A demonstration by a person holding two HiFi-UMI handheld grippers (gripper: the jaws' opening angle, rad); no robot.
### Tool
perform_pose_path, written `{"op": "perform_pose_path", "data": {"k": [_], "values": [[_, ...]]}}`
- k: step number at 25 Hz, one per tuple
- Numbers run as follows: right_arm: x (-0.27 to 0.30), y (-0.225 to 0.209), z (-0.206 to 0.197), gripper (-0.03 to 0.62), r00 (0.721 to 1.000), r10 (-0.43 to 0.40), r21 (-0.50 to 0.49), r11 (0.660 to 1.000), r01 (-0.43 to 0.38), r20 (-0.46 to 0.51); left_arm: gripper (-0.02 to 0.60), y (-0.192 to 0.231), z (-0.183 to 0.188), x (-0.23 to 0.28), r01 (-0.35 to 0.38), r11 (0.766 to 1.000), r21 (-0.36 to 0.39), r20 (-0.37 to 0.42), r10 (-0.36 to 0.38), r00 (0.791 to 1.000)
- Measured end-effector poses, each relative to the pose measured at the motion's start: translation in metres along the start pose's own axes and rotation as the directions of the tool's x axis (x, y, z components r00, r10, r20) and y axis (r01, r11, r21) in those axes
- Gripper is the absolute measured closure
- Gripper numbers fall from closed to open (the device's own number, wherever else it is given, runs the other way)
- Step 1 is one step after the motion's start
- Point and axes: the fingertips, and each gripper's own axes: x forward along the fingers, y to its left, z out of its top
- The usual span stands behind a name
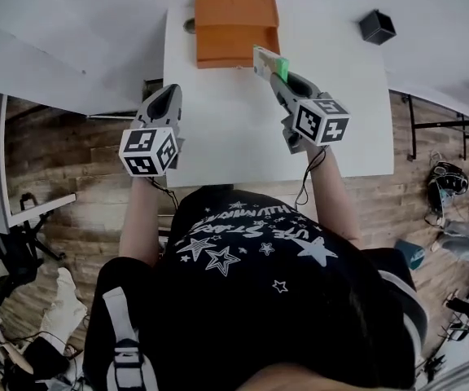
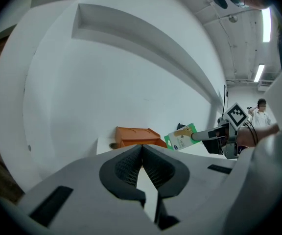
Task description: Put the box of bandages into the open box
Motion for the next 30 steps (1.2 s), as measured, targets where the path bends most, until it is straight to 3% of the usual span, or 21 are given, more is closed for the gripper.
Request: {"op": "perform_pose_path", "data": {"k": [11,16,20,25,30], "values": [[0.112,-0.016,0.017,0.485,0.996,-0.001,0.004,1.0,0.001,-0.086,0.561,0.068,0.008,0.063,0.019,0.999,-0.034,-0.029,-0.02,0.999],[0.158,-0.001,0.013,0.485,0.988,0.036,0.039,0.999,-0.031,-0.151,0.561,0.101,0.015,0.076,0.027,0.998,-0.048,-0.038,-0.029,0.999],[0.172,0.008,0.009,0.485,0.979,0.086,0.092,0.993,-0.071,-0.182,0.561,0.105,0.014,0.079,0.033,0.997,-0.068,-0.047,-0.037,0.998],[0.203,0.002,0.01,0.485,0.974,0.089,0.107,0.992,-0.068,-0.21,0.561,0.122,0.008,0.095,0.027,0.996,-0.089,-0.059,-0.033,0.998],[0.175,-0.025,0.015,0.485,0.97,0.046,0.054,0.998,-0.034,-0.237,0.561,0.086,0.013,0.097,0.022,0.997,-0.072,-0.061,-0.026,0.998]]}}
